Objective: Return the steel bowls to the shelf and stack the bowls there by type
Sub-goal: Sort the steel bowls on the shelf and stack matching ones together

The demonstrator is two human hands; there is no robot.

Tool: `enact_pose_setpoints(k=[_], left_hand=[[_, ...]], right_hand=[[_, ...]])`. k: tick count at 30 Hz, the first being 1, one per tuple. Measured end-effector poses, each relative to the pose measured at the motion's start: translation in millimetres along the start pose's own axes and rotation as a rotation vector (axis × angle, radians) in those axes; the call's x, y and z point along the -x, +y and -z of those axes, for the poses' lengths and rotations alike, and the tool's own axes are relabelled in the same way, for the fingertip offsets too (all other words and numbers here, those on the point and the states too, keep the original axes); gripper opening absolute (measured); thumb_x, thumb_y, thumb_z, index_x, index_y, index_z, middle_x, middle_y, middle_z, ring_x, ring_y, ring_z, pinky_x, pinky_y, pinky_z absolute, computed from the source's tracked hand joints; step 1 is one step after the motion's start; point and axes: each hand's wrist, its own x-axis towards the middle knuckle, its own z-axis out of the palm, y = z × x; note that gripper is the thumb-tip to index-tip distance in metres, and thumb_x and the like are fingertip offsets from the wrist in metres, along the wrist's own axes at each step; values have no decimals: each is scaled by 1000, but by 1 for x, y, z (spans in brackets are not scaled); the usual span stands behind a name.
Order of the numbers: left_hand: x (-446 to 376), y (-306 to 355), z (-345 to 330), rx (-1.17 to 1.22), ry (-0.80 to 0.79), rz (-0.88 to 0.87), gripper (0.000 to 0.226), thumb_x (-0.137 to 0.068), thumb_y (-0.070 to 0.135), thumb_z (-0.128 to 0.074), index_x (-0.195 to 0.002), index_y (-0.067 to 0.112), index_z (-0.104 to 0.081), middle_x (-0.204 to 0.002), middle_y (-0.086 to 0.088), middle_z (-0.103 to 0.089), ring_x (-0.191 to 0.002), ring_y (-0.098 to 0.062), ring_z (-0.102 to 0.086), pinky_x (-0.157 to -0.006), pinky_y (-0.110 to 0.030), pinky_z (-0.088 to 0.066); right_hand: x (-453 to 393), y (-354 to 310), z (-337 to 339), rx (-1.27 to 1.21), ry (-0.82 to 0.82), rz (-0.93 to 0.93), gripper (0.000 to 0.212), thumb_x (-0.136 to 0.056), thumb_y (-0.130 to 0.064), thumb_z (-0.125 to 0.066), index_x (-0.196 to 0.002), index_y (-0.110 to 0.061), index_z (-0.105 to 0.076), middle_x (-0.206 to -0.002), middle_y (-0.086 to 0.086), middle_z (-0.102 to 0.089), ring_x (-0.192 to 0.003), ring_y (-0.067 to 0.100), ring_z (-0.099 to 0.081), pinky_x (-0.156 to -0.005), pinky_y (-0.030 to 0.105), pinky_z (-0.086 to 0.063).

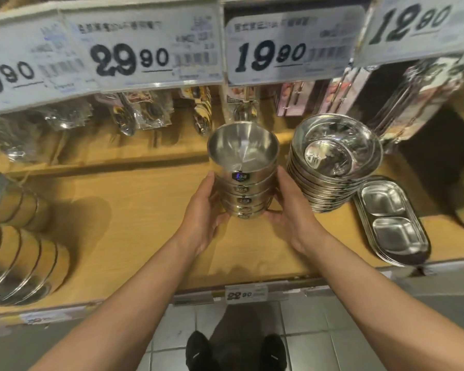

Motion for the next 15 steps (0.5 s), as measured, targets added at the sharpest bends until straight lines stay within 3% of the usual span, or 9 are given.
enact_pose_setpoints(k=[2,5,7,11,15], left_hand=[[-1,-1,-1,18,20,-7,32,-104,48,-41,-110,33,-68,-97,21,-77,-121,-14,-59,-96,-43,-51],[-1,-1,-3,31,42,-25,31,-104,46,-42,-109,32,-69,-102,17,-76,-125,-17,-57,-94,-42,-51],[0,0,-4,29,53,-33,31,-105,46,-41,-110,31,-68,-110,14,-73,-126,-17,-57,-90,-40,-51],[1,4,1,7,70,-41,33,-105,46,-39,-115,30,-66,-130,7,-66,-131,-18,-54,-91,-40,-51],[2,9,9,-21,76,-40,32,-105,46,-39,-108,32,-67,-122,10,-68,-131,-19,-54,-97,-44,-49]], right_hand=[[2,6,3,-16,6,48,35,-108,-40,-40,-135,-31,-59,-128,-12,-68,-115,-2,-63,-89,31,-55],[9,13,1,-60,1,87,46,-106,-38,-44,-148,-19,-46,-141,-2,-61,-128,9,-57,-109,43,-45],[10,13,0,-42,-8,93,50,-104,-41,-47,-149,-19,-45,-139,-5,-63,-127,5,-58,-107,39,-47],[6,14,-1,-21,6,88,64,-92,-47,-56,-150,-24,-45,-130,-19,-67,-114,-7,-63,-85,21,-57],[6,12,-11,19,15,78,64,-89,-51,-55,-149,-27,-46,-147,-10,-54,-126,1,-57,-97,31,-54]])
